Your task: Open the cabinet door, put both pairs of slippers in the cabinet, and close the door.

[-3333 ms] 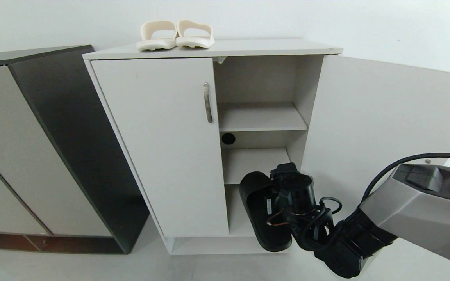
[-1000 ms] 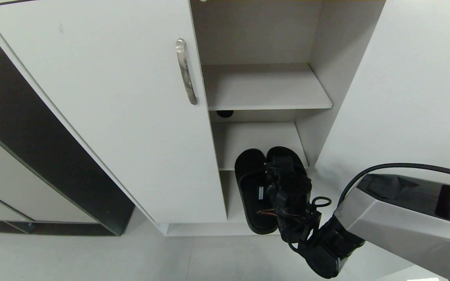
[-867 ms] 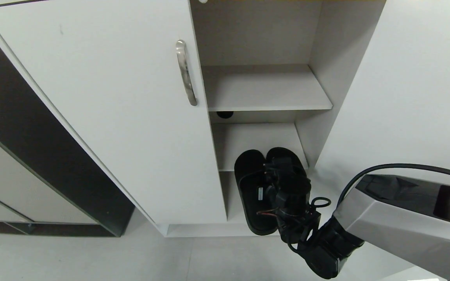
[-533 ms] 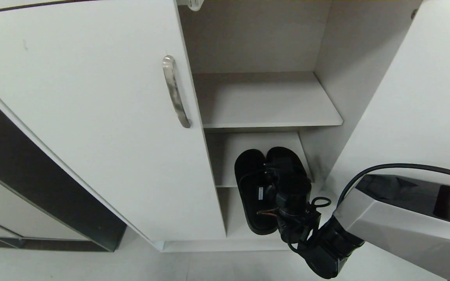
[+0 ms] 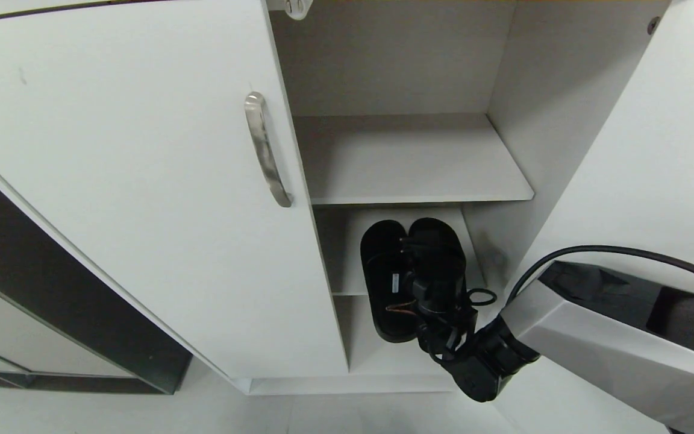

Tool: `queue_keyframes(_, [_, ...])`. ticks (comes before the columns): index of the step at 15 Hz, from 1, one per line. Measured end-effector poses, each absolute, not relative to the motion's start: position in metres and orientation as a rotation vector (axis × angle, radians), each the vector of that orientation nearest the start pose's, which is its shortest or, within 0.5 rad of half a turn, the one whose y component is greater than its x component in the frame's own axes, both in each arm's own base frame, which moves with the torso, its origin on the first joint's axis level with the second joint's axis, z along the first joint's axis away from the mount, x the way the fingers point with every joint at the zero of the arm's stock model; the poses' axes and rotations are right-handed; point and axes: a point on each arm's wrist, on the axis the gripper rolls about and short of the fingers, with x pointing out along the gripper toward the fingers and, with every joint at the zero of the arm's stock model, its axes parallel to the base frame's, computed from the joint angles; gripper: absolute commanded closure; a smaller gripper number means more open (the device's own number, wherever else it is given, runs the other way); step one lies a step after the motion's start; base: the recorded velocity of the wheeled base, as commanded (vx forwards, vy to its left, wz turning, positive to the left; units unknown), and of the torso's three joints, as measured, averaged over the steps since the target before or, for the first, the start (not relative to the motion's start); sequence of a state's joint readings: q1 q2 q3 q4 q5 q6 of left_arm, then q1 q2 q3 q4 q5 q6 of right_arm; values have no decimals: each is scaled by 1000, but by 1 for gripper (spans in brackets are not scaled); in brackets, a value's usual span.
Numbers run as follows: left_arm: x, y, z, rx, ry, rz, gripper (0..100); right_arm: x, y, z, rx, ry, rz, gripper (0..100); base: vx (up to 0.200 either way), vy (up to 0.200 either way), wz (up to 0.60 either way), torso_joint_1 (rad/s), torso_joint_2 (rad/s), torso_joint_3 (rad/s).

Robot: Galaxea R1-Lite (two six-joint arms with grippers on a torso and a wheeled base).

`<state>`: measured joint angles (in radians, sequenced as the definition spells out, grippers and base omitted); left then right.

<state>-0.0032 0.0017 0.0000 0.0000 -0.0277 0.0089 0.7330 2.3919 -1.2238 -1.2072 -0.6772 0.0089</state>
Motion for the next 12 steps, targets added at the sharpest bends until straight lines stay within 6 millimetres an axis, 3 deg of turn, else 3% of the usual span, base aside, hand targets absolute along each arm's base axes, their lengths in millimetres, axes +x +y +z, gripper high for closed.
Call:
queue_keyframes(6, [-23, -1, 76, 9, 1, -30, 100, 394, 299, 93, 53, -53, 3, 100, 0, 0, 0, 0, 0, 0])
queue_keyframes(12, [-23, -1, 76, 8, 2, -29, 100, 411, 300, 94, 54, -57, -17, 100, 0, 0, 0, 0, 0, 0])
